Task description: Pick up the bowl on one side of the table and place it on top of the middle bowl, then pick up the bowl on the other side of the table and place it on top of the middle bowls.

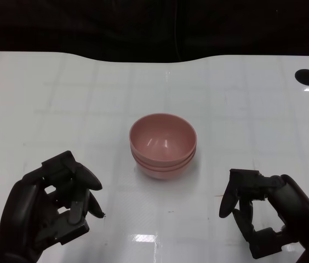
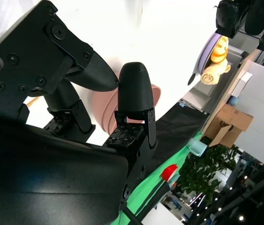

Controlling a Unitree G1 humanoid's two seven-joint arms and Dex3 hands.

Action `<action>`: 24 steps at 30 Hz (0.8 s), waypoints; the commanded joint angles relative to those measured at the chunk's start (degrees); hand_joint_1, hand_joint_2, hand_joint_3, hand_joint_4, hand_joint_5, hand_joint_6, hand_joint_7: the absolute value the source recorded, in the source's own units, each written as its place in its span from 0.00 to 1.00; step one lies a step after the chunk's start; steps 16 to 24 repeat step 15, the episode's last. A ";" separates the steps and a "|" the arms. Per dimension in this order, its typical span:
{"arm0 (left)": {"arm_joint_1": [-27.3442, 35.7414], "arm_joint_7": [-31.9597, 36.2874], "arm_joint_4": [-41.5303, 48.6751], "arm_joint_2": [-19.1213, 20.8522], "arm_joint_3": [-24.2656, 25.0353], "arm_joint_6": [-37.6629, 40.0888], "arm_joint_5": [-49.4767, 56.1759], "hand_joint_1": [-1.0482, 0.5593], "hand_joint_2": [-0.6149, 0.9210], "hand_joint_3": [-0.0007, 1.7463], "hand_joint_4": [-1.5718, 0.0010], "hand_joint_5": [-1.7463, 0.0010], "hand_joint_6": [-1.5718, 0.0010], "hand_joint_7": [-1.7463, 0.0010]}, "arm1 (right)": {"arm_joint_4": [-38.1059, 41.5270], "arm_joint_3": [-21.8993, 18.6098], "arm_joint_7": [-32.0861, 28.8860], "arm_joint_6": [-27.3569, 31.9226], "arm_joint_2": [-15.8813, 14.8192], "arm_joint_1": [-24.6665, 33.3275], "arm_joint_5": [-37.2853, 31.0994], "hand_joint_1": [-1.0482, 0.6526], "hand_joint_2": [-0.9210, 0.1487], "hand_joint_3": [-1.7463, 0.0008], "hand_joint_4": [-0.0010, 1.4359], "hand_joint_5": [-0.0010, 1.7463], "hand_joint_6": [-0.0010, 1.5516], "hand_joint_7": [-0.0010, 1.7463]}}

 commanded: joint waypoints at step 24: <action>-0.66 -3.74 0.54 0.00 2.63 5.13 -5.35 0.61 0.69 0.75 0.45 0.01 0.48 0.11 | 0.67 -1.07 2.40 1.64 -0.12 0.00 4.20 0.56 0.53 0.27 0.58 0.88 0.56 0.67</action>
